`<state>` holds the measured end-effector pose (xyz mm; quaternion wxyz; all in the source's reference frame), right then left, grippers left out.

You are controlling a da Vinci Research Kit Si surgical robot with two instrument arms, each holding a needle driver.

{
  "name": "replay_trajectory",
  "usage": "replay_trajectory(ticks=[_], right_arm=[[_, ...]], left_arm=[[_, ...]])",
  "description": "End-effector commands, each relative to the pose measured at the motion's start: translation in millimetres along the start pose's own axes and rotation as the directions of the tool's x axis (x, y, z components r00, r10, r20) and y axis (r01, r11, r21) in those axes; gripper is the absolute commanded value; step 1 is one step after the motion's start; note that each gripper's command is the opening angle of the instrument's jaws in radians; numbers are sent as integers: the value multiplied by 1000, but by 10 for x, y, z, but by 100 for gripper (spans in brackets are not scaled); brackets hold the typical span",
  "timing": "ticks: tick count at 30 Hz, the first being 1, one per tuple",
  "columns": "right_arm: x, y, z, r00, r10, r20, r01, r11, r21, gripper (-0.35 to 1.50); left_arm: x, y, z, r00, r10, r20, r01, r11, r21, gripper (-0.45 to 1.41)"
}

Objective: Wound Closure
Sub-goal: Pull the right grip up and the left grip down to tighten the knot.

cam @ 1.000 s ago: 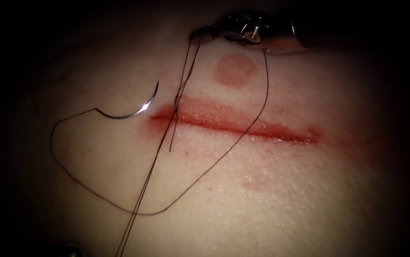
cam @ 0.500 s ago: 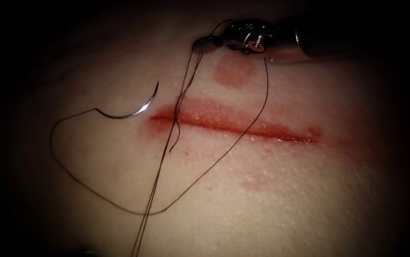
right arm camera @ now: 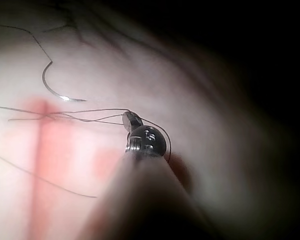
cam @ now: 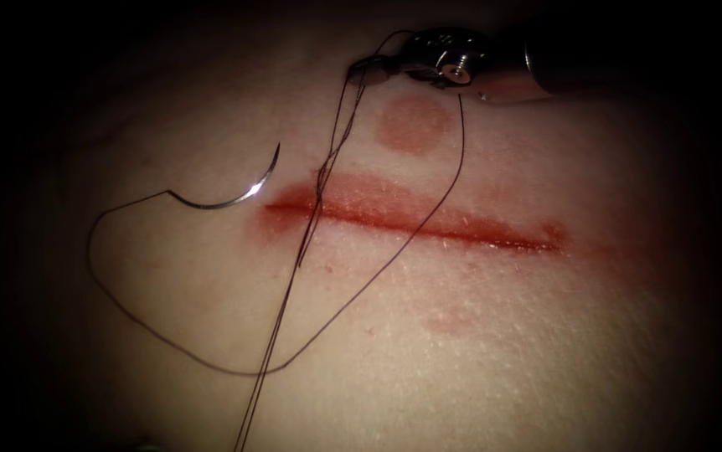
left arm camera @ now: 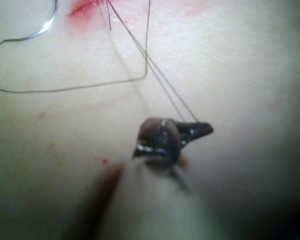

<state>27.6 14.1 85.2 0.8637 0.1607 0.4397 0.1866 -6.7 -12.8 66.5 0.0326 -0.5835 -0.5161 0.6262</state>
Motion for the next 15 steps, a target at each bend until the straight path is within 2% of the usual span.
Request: replay_trajectory(ticks=[1,8,15], right_arm=[[-1,14,8,1000,3,0,-3,1000,-14,-35],[3,39,7,1000,5,3,-5,999,-36,-35],[5,37,8,1000,6,3,-5,999,-37,-35]], left_arm=[[-23,8,13,1000,3,16,-3,1000,-15,-35],[-62,24,10,999,-32,29,32,999,-27,-35],[-63,26,7,999,-37,30,38,999,-31,-35]])
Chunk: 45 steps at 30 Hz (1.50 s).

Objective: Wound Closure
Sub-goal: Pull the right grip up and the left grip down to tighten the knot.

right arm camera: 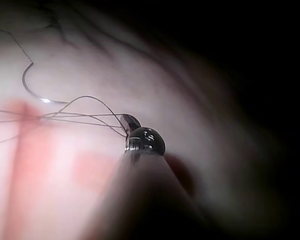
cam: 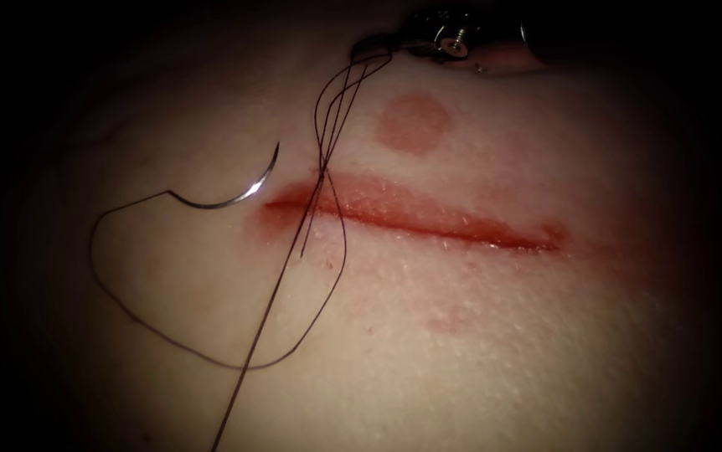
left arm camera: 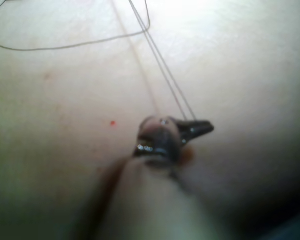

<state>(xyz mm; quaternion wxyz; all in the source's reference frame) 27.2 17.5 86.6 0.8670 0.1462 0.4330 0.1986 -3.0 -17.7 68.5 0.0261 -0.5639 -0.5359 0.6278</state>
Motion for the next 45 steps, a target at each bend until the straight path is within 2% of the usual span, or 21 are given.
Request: replay_trajectory(ticks=[1,6,11,12,13,14,15,18,23,26,27,36,38,40,42,45], right_arm=[[0,-1,7,1000,-4,-2,4,1000,3,-35],[3,-14,4,1000,-9,-10,9,1000,10,-35],[3,-29,3,999,-18,-28,19,1000,24,-35],[3,-32,2,999,-20,-29,21,999,25,-28],[3,-38,1,999,-22,-35,23,999,25,25],[4,-41,0,999,-22,-38,23,999,24,56],[5,-47,-2,999,-23,-45,23,1000,11,106],[7,-55,-6,998,-21,-52,19,999,-30,135],[9,-69,-17,998,-22,-54,20,999,-30,145],[9,-74,-25,998,-23,-55,21,999,-26,146],[9,-79,-31,998,-25,-55,23,999,-23,148],[2,-112,-74,998,-58,-16,59,996,61,148],[-7,-113,-88,997,-76,6,75,994,80,148],[-12,-113,-94,996,-83,31,80,993,91,148],[-25,-119,-104,988,-115,107,99,984,146,148],[-31,-122,-113,982,-129,135,104,979,177,148]], left_arm=[[-6,-4,10,1000,-3,-5,3,1000,-2,-35],[5,-3,5,1000,-8,-17,8,1000,7,-35],[31,-4,-1,999,-8,-46,10,999,39,-34],[38,-5,-2,998,-12,-57,16,998,56,-17],[50,-7,-4,997,-18,-73,24,997,79,4],[57,-8,-5,996,-22,-83,30,995,94,7],[66,-8,-7,995,-28,-96,38,993,110,11],[80,-9,-12,992,-39,-118,55,988,141,22],[111,-4,-22,989,-17,-149,45,980,192,51],[130,0,-27,988,17,-156,16,977,212,58],[148,5,-34,986,41,-164,-2,973,230,61],[254,24,-78,968,160,-193,-83,931,355,65],[279,27,-92,962,207,-179,-110,891,441,66],[289,27,-99,959,227,-167,-122,869,480,66],[306,24,-111,956,236,-176,-114,847,519,66],[323,21,-125,946,260,-195,-113,826,552,66]])
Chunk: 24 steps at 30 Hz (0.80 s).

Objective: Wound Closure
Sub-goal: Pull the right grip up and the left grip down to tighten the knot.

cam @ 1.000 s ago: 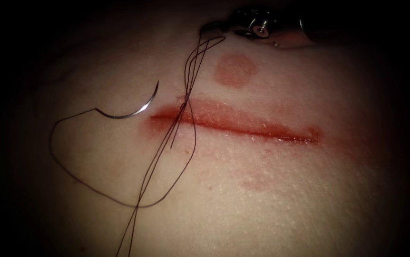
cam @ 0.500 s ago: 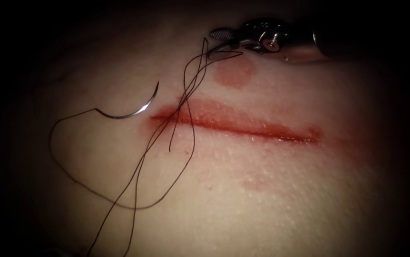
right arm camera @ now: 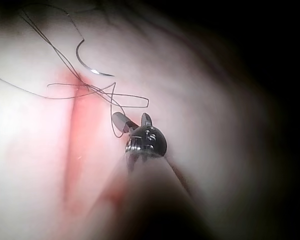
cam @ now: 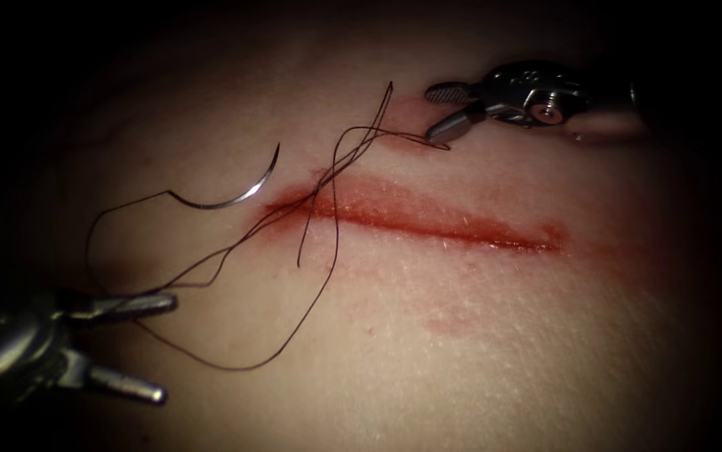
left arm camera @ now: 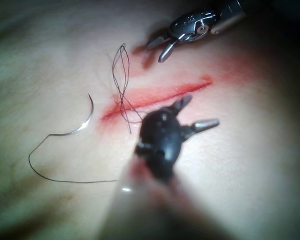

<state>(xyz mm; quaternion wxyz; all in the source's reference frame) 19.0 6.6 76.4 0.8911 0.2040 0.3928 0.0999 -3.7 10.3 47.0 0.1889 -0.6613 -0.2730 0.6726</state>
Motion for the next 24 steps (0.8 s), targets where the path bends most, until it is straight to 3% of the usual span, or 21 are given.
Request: replay_trajectory(ticks=[1,7,14,21,24], right_arm=[[-5,-3,-1,1000,-13,3,13,1000,12,148],[7,-10,-11,999,-54,-1,54,998,29,148],[22,-27,2,996,-89,-19,90,992,89,145],[24,5,-3,995,-60,-81,55,997,-56,145],[35,25,-12,985,-51,-165,26,988,-153,145]], left_arm=[[8,-14,2,1000,2,-16,-1,1000,24,65],[54,-51,-11,998,22,-64,-16,995,103,65],[70,-65,-21,997,55,-61,-45,987,156,65],[69,-44,-33,995,70,-78,-62,994,94,66],[73,-30,-30,994,67,-83,-58,993,103,65]])
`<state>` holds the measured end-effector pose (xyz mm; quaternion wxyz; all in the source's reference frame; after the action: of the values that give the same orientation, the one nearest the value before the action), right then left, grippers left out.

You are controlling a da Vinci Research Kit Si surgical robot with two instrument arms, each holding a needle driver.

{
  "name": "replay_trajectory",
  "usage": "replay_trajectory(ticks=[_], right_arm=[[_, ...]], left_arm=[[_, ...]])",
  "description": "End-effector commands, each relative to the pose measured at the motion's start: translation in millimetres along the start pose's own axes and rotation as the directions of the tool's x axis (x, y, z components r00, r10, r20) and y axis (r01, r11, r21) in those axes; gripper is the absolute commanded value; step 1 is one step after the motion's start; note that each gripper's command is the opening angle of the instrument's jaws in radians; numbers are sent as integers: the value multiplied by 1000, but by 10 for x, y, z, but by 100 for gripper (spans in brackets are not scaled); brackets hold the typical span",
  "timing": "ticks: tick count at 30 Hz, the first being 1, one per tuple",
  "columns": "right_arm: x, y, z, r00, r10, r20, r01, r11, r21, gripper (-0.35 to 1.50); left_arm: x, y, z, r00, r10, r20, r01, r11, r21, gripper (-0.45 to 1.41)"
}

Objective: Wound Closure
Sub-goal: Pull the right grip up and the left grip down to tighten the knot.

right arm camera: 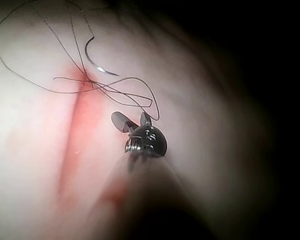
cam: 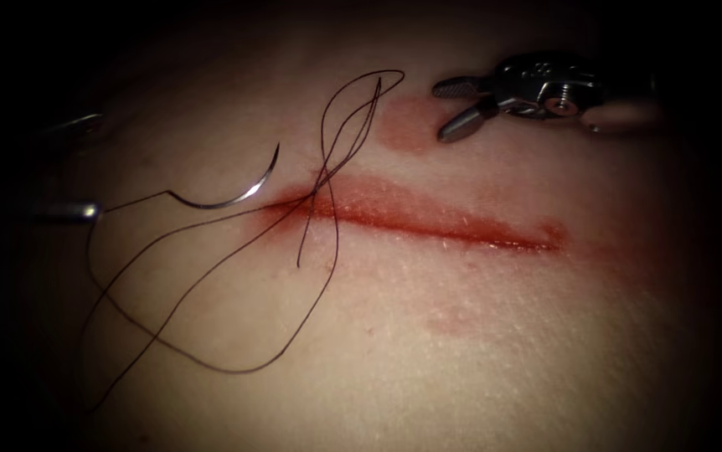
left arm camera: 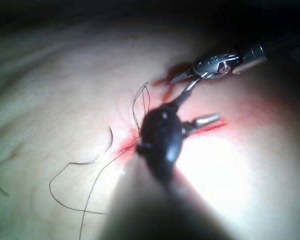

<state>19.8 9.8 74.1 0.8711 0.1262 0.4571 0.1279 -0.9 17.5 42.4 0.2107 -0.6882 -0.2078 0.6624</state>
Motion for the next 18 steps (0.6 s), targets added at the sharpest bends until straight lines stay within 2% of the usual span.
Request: replay_trajectory(ticks=[1,4,8,10,12,15,18], right_arm=[[5,8,5,1000,3,-31,-4,1000,-27,146],[16,8,4,998,0,-62,-4,998,-56,146],[26,-1,6,997,-32,-71,29,999,-45,146],[30,-10,7,996,-51,-75,47,998,-52,146],[29,-18,8,994,-54,-92,49,997,-61,146],[26,-38,9,989,-71,-132,61,995,-78,146],[22,-75,11,980,-123,-154,114,991,-66,146]], left_arm=[[-9,-3,9,1000,15,1,-15,1000,2,65],[-19,-3,22,996,81,19,-82,996,22,64],[-40,-10,44,987,142,73,-144,989,17,63],[-60,-18,60,969,193,152,-193,981,-18,61],[-65,-27,66,962,207,178,-203,978,-40,60],[-72,-45,72,955,225,194,-216,974,-64,60],[-80,-67,79,950,242,200,-230,970,-80,60]])
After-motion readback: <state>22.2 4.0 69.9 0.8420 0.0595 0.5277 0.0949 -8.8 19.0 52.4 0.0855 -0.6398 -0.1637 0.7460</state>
